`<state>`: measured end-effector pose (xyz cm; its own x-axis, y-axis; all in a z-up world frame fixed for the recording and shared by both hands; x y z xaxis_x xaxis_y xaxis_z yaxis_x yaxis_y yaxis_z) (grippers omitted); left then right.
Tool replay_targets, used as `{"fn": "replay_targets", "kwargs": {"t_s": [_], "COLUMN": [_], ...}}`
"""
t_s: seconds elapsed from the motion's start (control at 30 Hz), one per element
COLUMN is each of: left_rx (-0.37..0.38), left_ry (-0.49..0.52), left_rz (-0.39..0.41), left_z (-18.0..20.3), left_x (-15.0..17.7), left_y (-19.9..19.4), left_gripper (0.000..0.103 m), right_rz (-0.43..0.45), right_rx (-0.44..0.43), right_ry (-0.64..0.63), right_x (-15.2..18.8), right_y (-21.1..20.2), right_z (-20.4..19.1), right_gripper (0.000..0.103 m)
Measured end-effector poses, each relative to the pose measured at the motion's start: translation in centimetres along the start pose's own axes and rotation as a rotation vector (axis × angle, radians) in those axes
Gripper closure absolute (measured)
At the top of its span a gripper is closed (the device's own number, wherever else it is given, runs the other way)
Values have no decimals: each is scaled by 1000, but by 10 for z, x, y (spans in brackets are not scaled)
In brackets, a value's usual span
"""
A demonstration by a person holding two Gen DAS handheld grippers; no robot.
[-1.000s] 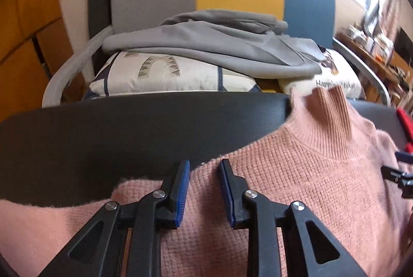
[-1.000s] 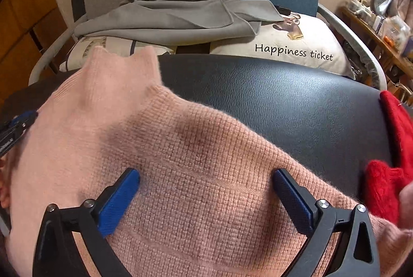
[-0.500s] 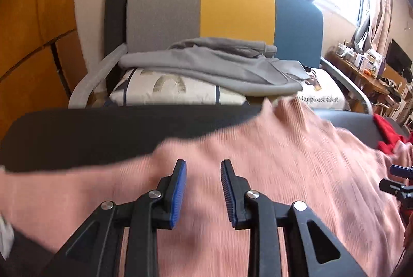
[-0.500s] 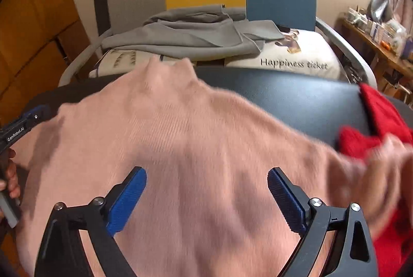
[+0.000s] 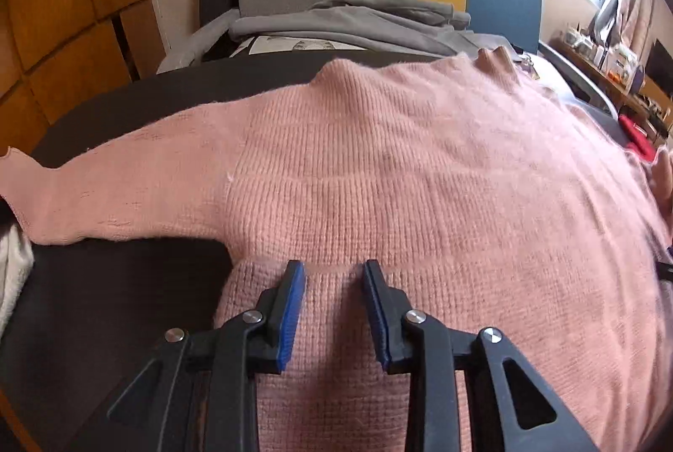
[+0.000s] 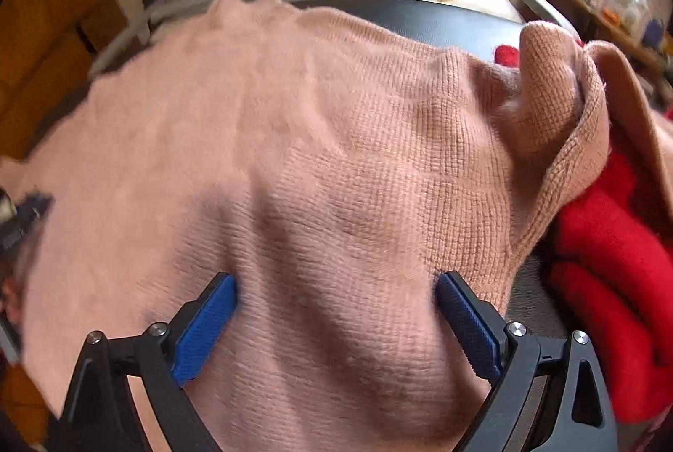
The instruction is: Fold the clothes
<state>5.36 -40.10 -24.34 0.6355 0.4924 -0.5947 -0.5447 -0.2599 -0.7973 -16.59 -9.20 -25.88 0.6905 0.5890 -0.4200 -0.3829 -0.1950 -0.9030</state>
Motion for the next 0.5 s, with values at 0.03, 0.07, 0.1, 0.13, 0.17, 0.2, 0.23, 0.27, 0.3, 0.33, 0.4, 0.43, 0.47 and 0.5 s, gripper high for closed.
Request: {"fn": "replay_targets", "kwargs": {"t_s": [0.03, 0.07, 0.1, 0.13, 0.17, 0.2, 0.23, 0.27, 0.3, 0.33, 0.4, 0.43, 0.47, 0.5], "left_rx": [-2, -1, 0, -2, -9, -26, -43, -43, -27, -9, 17, 28, 35, 35], "left_ry": [2, -1, -4, -5, -2, 5, 10, 9, 3, -8, -19, -19, -16, -8], "left_rz": [0, 0, 0, -3, -9, -9, 2, 23, 44, 61, 82, 89, 94, 96], "left_z": [0, 0, -1, -1, -1, -2, -3, -3, -3, -3, -1, 0, 2, 4], "left_x": [0, 0, 0, -1, -2, -4, -4, -5, -5, -4, 3, 7, 12, 16], "left_y": [1, 2, 3, 3, 2, -1, -8, -18, -27, -36, -50, -55, -60, -64], "left_gripper": [73, 73, 73, 73, 73, 73, 74, 74, 74, 74, 74, 74, 74, 74], "right_rz": [5, 12, 15, 16, 15, 21, 27, 33, 59, 74, 86, 80, 69, 58], "right_rx": [-2, -5, 0, 1, 2, -11, -26, -41, -78, -125, -206, -226, -232, -236], "right_ry": [6, 14, 10, 12, 15, 31, 48, 65, 69, 67, 56, 48, 48, 48], "right_x": [0, 0, -2, -3, -4, -4, -4, -4, -3, 3, 14, 19, 28, 38], "right_y": [0, 1, 1, 0, -1, -8, -16, -23, -36, -49, -69, -73, -75, -76], "right_z": [3, 7, 8, 8, 8, 7, 6, 5, 1, -6, -20, -25, -28, -30], "right_gripper": [0, 0, 0, 0, 0, 0, 1, 2, 2, 2, 2, 2, 2, 2]}}
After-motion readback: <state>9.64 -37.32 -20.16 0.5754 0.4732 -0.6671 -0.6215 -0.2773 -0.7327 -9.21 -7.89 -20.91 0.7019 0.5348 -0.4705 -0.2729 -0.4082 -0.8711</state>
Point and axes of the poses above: each gripper's, at about its wrist camera, not at the fingertips, and y roughly the way its jaws point, z to its right, x to its underside, the point moved 8 cm from there along y, roughly the way its jaws point, and after that the axes turned 9 degrees about x, right-handed, at the moved point
